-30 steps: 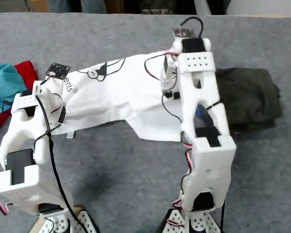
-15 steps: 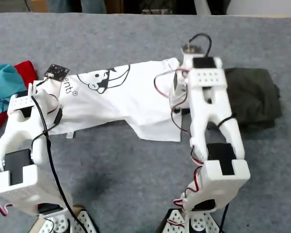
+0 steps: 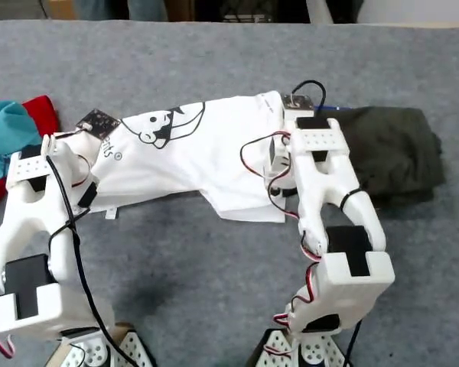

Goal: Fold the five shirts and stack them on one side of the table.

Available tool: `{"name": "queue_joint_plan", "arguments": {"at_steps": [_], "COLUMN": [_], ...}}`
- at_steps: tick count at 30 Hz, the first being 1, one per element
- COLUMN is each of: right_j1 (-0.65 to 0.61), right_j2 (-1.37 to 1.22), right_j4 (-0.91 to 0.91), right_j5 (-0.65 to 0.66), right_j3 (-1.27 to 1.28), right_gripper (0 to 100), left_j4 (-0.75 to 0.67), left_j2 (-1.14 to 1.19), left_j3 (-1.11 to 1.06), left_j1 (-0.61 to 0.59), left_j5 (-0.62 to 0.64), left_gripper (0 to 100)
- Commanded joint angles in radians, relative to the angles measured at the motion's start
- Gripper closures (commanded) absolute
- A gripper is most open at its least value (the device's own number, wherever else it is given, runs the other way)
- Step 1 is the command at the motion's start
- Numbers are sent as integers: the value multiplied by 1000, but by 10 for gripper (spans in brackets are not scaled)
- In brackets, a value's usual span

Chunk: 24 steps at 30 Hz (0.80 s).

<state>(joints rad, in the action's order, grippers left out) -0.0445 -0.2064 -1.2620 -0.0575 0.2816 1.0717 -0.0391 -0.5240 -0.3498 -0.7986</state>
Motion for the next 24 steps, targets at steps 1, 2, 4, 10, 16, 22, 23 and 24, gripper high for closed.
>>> {"name": "queue_joint_plan", "arguments": {"at_steps": [1, 2, 4, 10, 16, 22, 23, 24], "right_j1": [-14, -14, -14, -11, -12, -74, -89, -101], "right_j2": [62, 64, 64, 59, 54, -93, -139, -193], "right_j4": [2, -9, -40, -204, -288, -212, -204, -196], "right_j5": [3, 0, 0, 6, 0, -34, -46, -55], "right_j3": [-2, -8, -33, -213, -466, -690, -737, -785], "right_gripper": [976, 954, 883, 786, 821, 982, 987, 982], "left_j4": [14, 14, 15, 163, 276, 147, 110, 71], "left_j2": [-41, -48, -52, -52, -110, -117, -97, -71], "left_j3": [-4, 2, 12, 153, 300, 394, 404, 414], "left_j1": [-15, -27, -51, -111, -154, -88, -67, -42], "left_j5": [-35, -35, -35, 83, 72, 140, 186, 236], "left_gripper": [970, 970, 924, 820, 850, 930, 964, 977]}}
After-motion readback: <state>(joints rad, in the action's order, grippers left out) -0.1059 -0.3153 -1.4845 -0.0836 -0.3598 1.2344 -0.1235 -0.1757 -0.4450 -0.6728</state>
